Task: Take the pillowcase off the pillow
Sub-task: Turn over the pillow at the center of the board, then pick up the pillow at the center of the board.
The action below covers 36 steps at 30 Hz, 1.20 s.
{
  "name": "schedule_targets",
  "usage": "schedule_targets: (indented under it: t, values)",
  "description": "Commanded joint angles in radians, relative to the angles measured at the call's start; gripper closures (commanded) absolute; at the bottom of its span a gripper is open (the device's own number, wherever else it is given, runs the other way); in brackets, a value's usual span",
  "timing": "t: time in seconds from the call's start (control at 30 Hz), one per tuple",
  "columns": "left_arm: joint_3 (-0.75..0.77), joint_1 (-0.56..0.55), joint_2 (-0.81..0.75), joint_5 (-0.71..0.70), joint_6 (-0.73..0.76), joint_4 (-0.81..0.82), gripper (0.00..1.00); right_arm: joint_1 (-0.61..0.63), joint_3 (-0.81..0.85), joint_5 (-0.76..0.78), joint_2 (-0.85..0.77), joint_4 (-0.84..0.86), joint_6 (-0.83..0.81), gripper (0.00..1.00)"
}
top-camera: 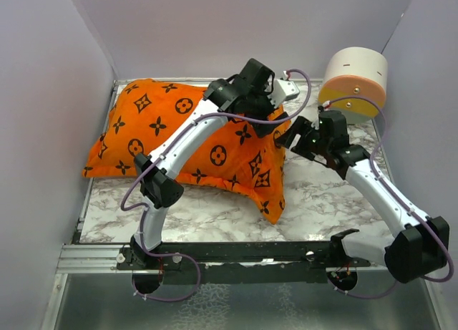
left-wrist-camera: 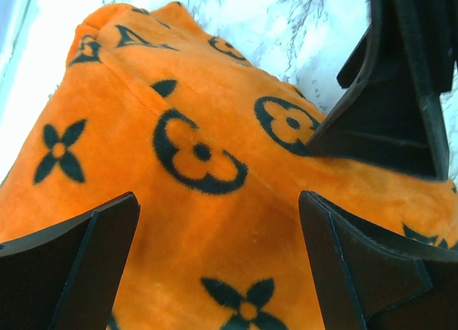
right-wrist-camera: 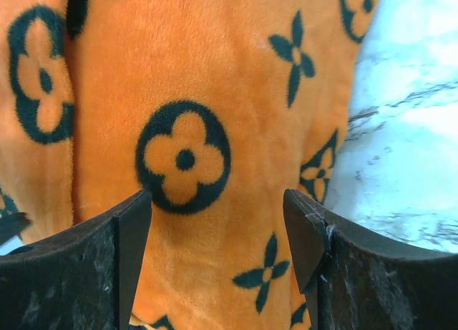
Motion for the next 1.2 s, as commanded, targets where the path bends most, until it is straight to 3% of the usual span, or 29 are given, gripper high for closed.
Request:
schedule_targets:
  t: [0.0,0.2,0.4,0.57,0.67,0.97,1.17]
  values:
    - [-0.022,-0.031,0.043,-0.154,-0.018,0.022,0.05,0.001,-0.009,-0.163,0.068,0.119,0.033,0.27]
    - [-0.026,-0.034,0.065,-0.208,-0.034,0.055,0.19,0.002,-0.034,-0.247,0.095,0.222,0.054,0.37]
    - [-0.040,-0.042,0.048,-0.329,-0.028,0.085,0.67,0.002,-0.057,-0.215,0.107,0.198,0.051,0.74]
    - [-0.125,-0.037,-0.016,-0.462,0.016,0.130,0.85,0.002,-0.116,-0.208,0.105,0.231,0.048,0.97]
    - [-0.154,-0.015,-0.055,-0.496,0.030,0.139,0.91,0.002,-0.136,-0.179,0.094,0.225,0.037,0.99]
    - [-0.225,0.002,-0.242,-0.463,0.050,0.125,0.92,0.001,-0.163,-0.092,0.080,0.188,0.004,0.99]
    - [-0.429,0.075,-0.361,-0.519,0.082,0.216,1.00,0.001,-0.167,0.018,0.058,0.109,-0.022,0.99]
